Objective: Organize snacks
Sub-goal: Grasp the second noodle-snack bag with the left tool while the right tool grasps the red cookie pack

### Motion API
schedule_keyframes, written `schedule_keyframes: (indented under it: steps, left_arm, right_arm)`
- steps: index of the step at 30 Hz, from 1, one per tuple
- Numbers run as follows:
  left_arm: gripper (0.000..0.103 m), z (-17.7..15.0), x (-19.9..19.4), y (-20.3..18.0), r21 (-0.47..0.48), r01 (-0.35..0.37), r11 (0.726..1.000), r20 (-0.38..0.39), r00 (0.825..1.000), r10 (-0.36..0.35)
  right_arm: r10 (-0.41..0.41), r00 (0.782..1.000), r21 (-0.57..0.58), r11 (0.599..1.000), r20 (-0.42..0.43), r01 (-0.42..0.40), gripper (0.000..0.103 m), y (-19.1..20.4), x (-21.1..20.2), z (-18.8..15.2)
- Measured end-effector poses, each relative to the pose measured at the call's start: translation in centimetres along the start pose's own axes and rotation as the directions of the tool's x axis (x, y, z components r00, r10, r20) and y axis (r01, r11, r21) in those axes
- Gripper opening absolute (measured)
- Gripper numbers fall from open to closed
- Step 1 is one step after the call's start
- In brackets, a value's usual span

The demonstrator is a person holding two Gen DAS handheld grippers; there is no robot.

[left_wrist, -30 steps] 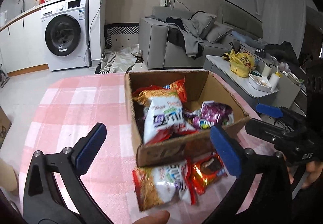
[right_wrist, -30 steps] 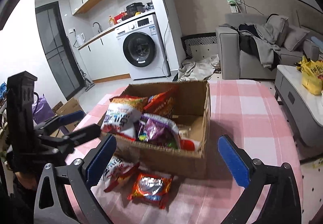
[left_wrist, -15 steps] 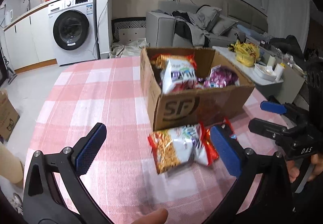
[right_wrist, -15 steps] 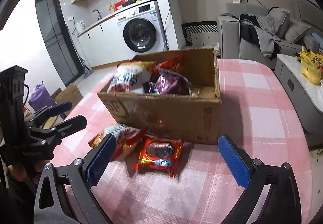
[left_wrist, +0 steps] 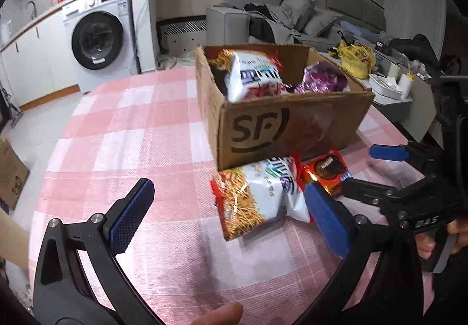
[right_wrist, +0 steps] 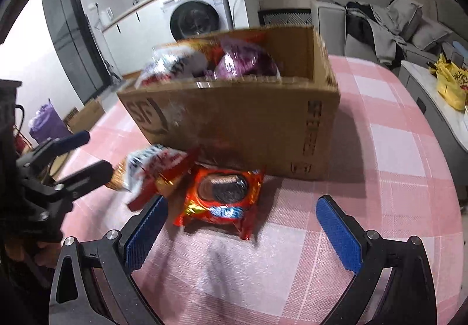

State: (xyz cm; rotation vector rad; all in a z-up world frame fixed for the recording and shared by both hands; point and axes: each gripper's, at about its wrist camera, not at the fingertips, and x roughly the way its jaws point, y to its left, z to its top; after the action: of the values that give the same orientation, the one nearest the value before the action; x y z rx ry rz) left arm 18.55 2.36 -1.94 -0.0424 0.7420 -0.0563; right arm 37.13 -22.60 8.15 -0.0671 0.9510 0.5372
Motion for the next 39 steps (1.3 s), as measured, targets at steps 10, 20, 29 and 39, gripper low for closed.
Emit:
schedule_keyframes:
  steps: [10, 20, 29, 39]
  left_arm:
    - [0.103, -0.2, 1.6, 0.7, -0.045, 0.05, 0.998, -0.037, 0.998, -0.052]
    - [0.102, -0.6, 2.1, 0.9, -0.05, 0.059, 0.997, -0.049, 0.997, -0.061]
    - [0.102, -0.7, 2.3, 0.8, -0.051, 0.058, 0.997, -0.049, 0.997, -0.061]
    - [0.102, -0.9, 2.7, 0.5, -0.036, 0.065, 0.997, -0.056, 0.996, -0.067]
  right_arm:
    - [0.013, 0.999, -0.027, 1.0, -0.049, -0.014, 0.103, 0.9, 2.3, -0.8]
    - [-0.026, 0.997, -0.083, 0.996, -0.071, 0.02, 0.102, 3.1, 4.4, -0.9]
    - [-0.058, 0.997, -0.091, 0.994, -0.057, 0.052, 0.085, 3.7, 5.0, -0.4]
    - [-0.011, 0.999, -0.092, 0.996, -0.039, 0.008, 0.052, 2.6, 3.1, -0.9]
